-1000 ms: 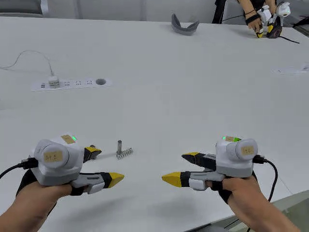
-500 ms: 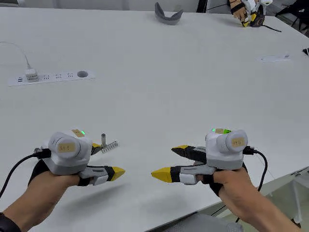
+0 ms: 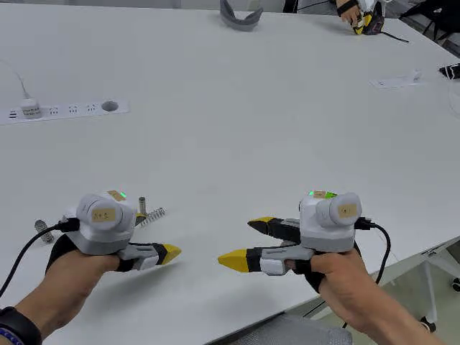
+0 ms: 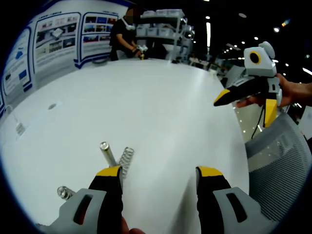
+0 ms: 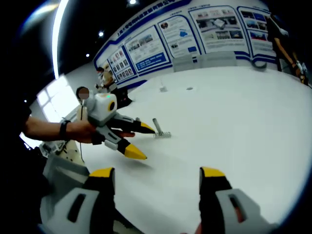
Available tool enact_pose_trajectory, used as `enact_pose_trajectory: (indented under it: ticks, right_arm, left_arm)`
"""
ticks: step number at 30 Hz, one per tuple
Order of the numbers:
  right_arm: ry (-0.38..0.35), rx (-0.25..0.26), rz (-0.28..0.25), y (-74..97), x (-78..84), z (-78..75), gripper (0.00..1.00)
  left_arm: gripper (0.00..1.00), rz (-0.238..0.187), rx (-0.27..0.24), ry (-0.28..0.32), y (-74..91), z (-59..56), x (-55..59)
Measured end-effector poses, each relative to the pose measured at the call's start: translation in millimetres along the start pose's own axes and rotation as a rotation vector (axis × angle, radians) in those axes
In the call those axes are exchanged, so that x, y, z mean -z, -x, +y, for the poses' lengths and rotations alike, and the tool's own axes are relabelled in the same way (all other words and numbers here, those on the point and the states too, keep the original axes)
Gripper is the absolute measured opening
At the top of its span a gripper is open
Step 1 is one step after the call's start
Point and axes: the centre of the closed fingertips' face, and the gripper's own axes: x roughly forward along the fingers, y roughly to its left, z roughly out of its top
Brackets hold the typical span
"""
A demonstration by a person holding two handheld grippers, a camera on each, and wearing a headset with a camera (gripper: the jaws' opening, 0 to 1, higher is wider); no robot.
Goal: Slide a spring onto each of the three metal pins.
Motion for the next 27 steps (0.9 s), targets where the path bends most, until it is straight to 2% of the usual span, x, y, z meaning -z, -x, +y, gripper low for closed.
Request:
enact_pose_trajectory:
  ticks: [5, 13, 17, 22, 27]
  right_arm:
    - [-0.012, 0.002, 0.002, 1.5, 0.9, -2.5, 0.71]
    - [-0.022, 0.002, 0.006, 1.2, 3.3, -2.3, 0.71]
    - [-0.026, -0.001, 0.004, 0.8, 2.3, -1.1, 0.71]
    - [-0.026, -0.006, 0.004, -0.5, 1.7, -1.5, 0.71]
    - [-0.026, -0.008, 0.006, -1.0, 1.3, -0.8, 0.71]
  left_arm:
    - [0.62, -0.01, -0.021, 0.033, -3.5, 8.2, -1.1]
    - [0.6, -0.001, -0.029, 0.049, -6.8, 12.8, 3.0]
    - [0.58, 0.0, -0.024, 0.055, -7.5, 12.6, 5.1]
    - [0.52, 0.0, 0.003, 0.036, -7.7, 2.9, 5.5]
    - [0.5, 0.005, -0.035, 0.07, -13.0, 8.9, 7.4]
